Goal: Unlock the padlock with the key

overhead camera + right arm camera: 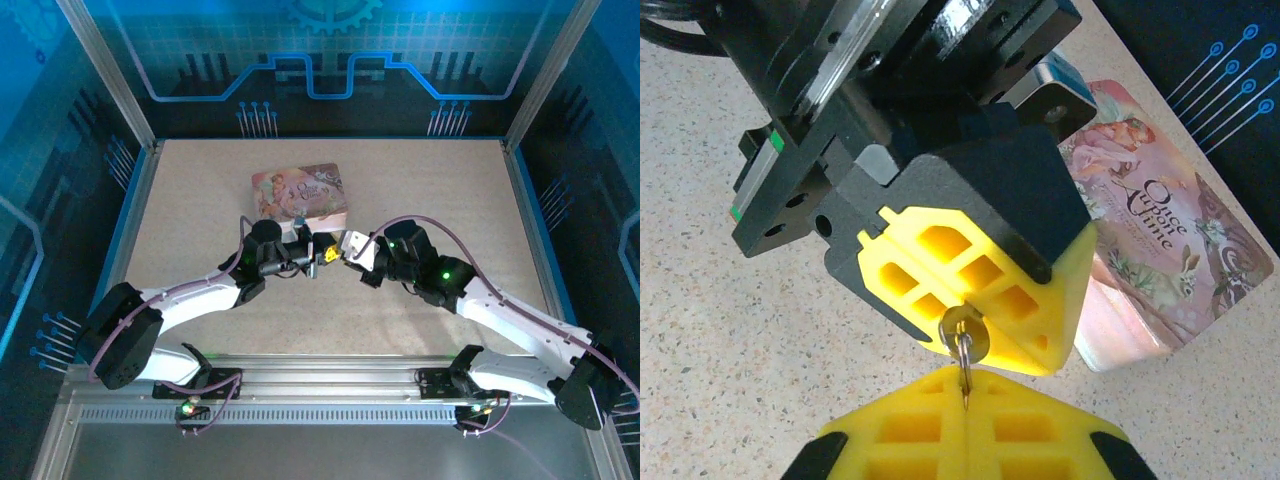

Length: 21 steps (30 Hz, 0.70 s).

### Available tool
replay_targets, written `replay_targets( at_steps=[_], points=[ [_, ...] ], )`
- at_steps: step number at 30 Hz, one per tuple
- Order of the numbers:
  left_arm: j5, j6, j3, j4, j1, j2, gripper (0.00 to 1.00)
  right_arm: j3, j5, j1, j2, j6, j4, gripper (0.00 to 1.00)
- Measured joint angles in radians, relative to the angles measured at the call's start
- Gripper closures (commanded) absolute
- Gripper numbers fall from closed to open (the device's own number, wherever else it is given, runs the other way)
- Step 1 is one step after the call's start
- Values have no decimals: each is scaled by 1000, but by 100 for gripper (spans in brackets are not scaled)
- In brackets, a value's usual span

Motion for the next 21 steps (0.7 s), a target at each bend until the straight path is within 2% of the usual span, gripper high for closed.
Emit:
replay_targets(
  at_steps=[5, 9, 13, 18, 21],
  points=[
    [0, 38, -2, -1, -1, 0, 100, -2, -12, 0, -8, 35, -14, 71],
    [-11, 131, -1, -14, -2, 0, 100, -2, -77, -32, -53, 104, -27, 59],
    [-32, 304, 14, -50, -3, -5, 100, -3, -211, -132, -119, 246, -18, 47],
    [-43, 554, 82, -84, -3, -40, 100, -16, -447, -308, -138, 557, 91, 47],
    [-46, 683, 109, -83, -3, -74, 100, -26, -565, -351, -110, 721, 162, 46]
  ],
)
